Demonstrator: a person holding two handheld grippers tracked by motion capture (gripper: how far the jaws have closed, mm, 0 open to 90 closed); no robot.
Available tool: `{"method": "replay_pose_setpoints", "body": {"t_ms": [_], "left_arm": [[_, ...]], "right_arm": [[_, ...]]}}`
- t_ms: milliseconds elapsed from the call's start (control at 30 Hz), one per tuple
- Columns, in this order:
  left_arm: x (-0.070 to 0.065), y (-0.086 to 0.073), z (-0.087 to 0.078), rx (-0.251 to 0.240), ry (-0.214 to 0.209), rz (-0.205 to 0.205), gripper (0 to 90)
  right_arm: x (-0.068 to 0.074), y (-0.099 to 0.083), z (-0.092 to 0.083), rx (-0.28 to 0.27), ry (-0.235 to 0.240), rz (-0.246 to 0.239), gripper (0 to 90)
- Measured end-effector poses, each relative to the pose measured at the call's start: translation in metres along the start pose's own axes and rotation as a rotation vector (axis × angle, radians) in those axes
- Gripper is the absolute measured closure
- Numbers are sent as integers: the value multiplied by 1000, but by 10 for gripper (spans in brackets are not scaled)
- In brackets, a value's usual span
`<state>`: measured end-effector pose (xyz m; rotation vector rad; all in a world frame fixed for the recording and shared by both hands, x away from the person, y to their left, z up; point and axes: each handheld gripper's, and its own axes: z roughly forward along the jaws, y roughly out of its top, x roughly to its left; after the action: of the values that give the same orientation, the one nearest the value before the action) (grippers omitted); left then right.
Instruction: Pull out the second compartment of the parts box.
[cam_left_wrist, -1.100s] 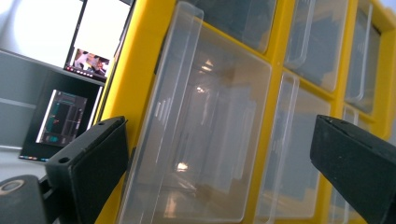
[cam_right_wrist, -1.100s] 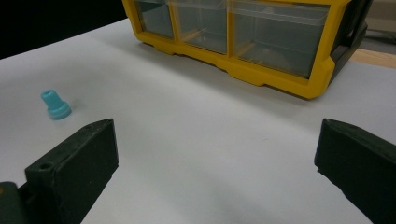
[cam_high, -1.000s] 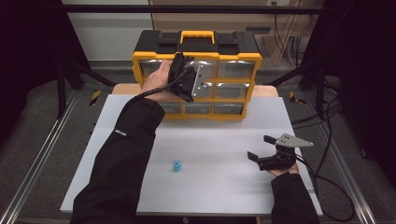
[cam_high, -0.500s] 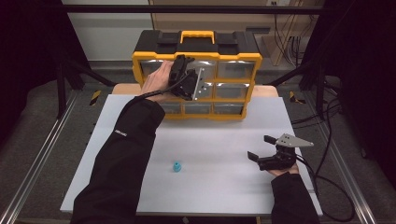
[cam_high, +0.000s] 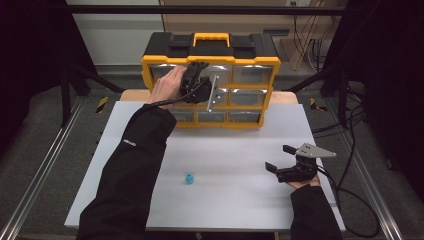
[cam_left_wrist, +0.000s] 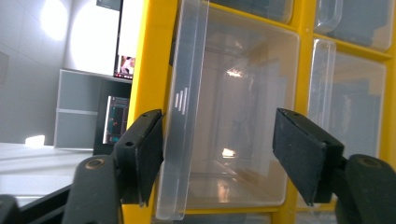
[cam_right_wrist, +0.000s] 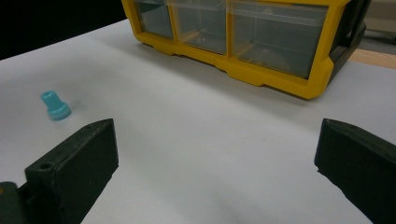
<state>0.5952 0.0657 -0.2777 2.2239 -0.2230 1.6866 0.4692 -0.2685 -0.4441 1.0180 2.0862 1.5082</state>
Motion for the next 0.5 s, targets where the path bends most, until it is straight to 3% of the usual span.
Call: {"method": "replay_pose_setpoints", "body": {"t_ms": [500], "left_arm": [[-1,-2,-1,-12,79,53,547]], "right_arm": [[0,0,0,0,0,-1,2]]}}
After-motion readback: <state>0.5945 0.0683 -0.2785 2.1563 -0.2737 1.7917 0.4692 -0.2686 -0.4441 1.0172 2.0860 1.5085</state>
